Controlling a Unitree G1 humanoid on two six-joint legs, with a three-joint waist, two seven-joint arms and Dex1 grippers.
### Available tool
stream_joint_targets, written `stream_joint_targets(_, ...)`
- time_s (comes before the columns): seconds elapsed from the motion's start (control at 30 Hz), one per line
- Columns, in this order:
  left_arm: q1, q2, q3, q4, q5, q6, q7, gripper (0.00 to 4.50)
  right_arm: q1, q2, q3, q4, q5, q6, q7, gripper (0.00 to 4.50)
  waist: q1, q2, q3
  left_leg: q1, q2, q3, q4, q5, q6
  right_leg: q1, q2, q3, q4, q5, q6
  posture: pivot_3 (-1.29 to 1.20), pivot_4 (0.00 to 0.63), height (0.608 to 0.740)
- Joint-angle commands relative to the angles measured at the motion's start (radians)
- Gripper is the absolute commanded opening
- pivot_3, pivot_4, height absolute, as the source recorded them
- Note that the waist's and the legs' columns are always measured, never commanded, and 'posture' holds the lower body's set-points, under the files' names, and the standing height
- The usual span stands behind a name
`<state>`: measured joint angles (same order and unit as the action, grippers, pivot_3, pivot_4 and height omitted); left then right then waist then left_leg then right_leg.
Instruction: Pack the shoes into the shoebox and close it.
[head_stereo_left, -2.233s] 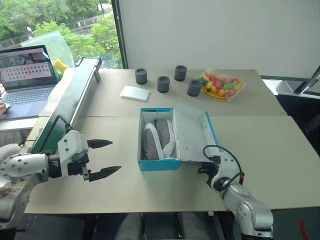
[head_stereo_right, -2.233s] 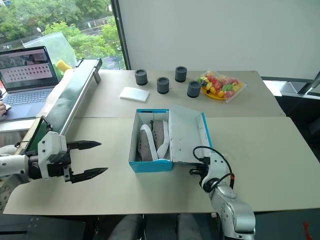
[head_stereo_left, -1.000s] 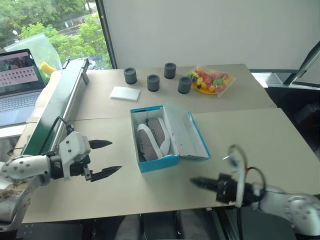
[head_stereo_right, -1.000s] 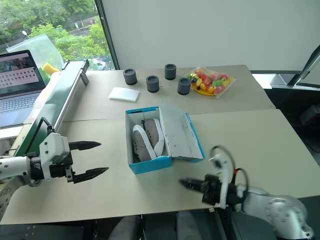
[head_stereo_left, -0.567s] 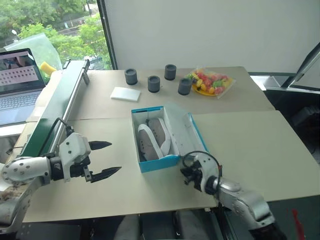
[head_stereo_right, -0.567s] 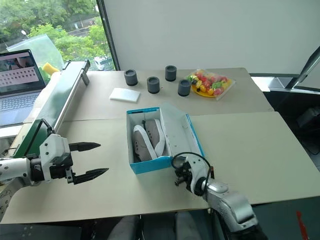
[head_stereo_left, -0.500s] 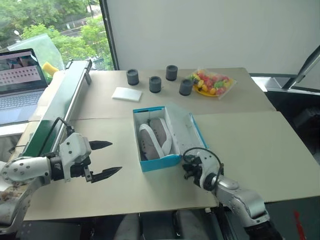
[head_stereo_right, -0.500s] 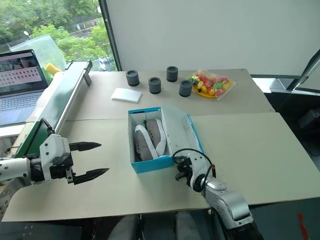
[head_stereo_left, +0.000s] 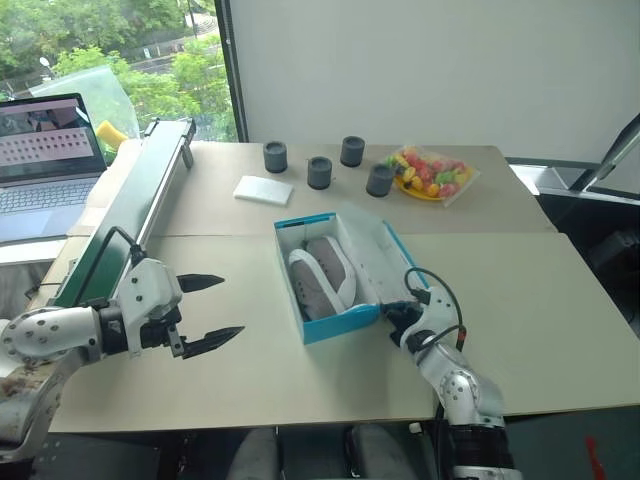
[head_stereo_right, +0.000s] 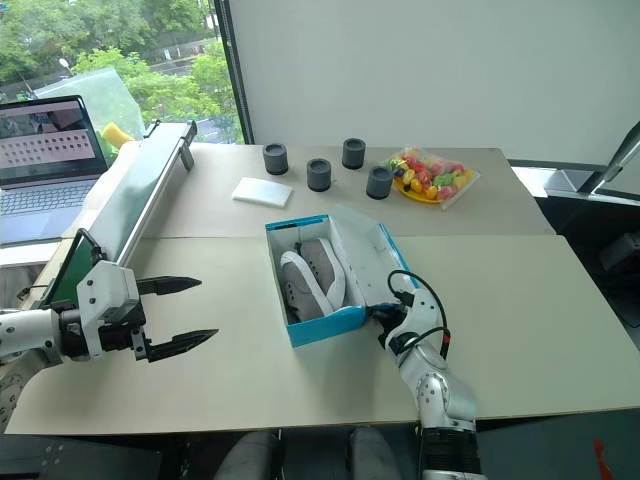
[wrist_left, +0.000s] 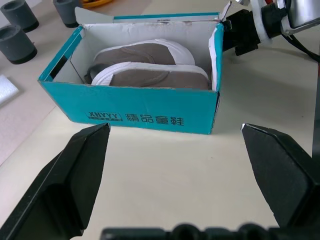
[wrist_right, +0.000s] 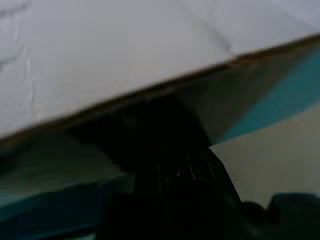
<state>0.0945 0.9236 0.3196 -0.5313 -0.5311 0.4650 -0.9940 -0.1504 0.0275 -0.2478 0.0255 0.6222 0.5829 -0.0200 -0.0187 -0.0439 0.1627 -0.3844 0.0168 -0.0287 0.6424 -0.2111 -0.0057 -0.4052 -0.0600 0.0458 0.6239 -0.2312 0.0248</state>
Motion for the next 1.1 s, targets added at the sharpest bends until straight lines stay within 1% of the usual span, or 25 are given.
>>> stream_joint_targets(0.03,-0.005,0.016,0.024,-0.011,-0.005,0.004,-0.001,4.50,-0.005,0.027,-0.095,0.052,0.098,-0.016,0.033,0.08,-0.002,0.000,0.000,0.000,0.000,0.000,0.000,0.000,0.000,0.000,0.000,0.000,0.000,0.000,0.000,0.00,0.150,0.737)
stream_joint_targets(0.17,0.003,0.018,0.025,-0.015,-0.003,0.003,-0.001,4.50,-0.013,0.066,-0.176,0.048,0.239,-0.042,0.125,0.08,-0.011,0.000,0.000,-0.001,0.000,-0.001,-0.001,0.000,0.000,-0.001,0.000,0.001,-0.001,0.000,0.000,0.00,0.150,0.737)
stream_joint_targets(0.3,0.009,0.018,0.028,-0.018,-0.002,0.002,0.001,4.50,-0.029,0.063,-0.200,0.057,0.306,-0.059,0.203,0.08,-0.022,0.004,0.003,-0.001,0.000,-0.001,-0.003,0.000,0.000,-0.003,0.000,0.001,0.000,0.000,0.000,0.00,0.150,0.737)
stream_joint_targets(0.4,0.013,0.019,0.031,-0.020,-0.001,0.001,0.003,4.50,-0.047,0.058,-0.194,0.058,0.326,-0.068,0.256,0.08,-0.028,0.005,0.003,-0.005,0.000,0.002,-0.004,0.000,0.000,-0.008,0.000,0.001,0.001,0.000,0.000,0.00,0.150,0.737)
stream_joint_targets(0.43,0.015,0.019,0.033,-0.020,-0.001,0.000,0.002,4.50,-0.049,0.058,-0.191,0.055,0.331,-0.069,0.268,0.08,-0.028,0.006,0.004,-0.007,0.000,0.004,-0.004,0.000,0.000,-0.012,0.000,0.001,0.002,0.003,0.005,0.00,0.150,0.737)
stream_joint_targets(0.5,0.018,0.020,0.035,-0.021,0.001,-0.002,0.002,4.50,-0.056,0.058,-0.182,0.036,0.344,-0.076,0.309,0.08,-0.029,0.009,0.006,-0.010,0.000,0.006,-0.005,0.000,0.000,-0.018,0.001,0.002,0.004,0.004,0.005,0.00,0.150,0.737)
stream_joint_targets(0.63,0.020,0.023,0.037,-0.026,0.000,0.004,0.006,4.50,-0.065,0.052,-0.172,-0.026,0.410,-0.058,0.410,0.08,-0.028,0.013,0.008,-0.011,0.000,0.006,-0.009,0.000,0.000,-0.020,0.002,0.002,0.006,0.004,0.000,0.00,0.150,0.737)
stream_joint_targets(0.77,0.020,0.026,0.040,-0.025,-0.002,0.006,0.006,4.50,-0.059,0.042,-0.163,-0.074,0.484,-0.030,0.480,0.08,-0.028,0.014,0.008,-0.011,-0.001,0.006,-0.010,0.000,0.000,-0.020,0.002,0.002,0.006,0.003,0.001,0.00,0.150,0.737)
stream_joint_targets(0.83,0.018,0.027,0.041,-0.022,0.000,0.005,0.007,4.50,-0.047,0.023,-0.144,-0.101,0.514,-0.003,0.525,0.08,-0.026,0.014,0.009,-0.011,-0.001,0.006,-0.009,0.000,0.000,-0.020,0.002,0.002,0.006,0.002,0.004,0.00,0.150,0.737)
stream_joint_targets(0.93,0.017,0.027,0.042,-0.022,0.001,0.005,0.010,4.50,-0.035,-0.022,-0.096,-0.147,0.531,0.045,0.593,0.08,-0.026,0.014,0.009,-0.011,-0.001,0.006,-0.009,0.000,0.000,-0.019,0.003,0.002,0.006,0.002,0.004,0.00,0.150,0.737)
stream_joint_targets(1.1,0.030,0.023,0.052,-0.037,0.000,0.011,0.019,4.50,-0.069,-0.167,0.043,-0.243,0.464,0.121,0.682,0.08,-0.028,0.014,0.009,-0.011,-0.001,0.006,-0.009,0.000,0.000,-0.020,0.003,0.001,0.006,0.002,0.004,0.00,0.150,0.737)
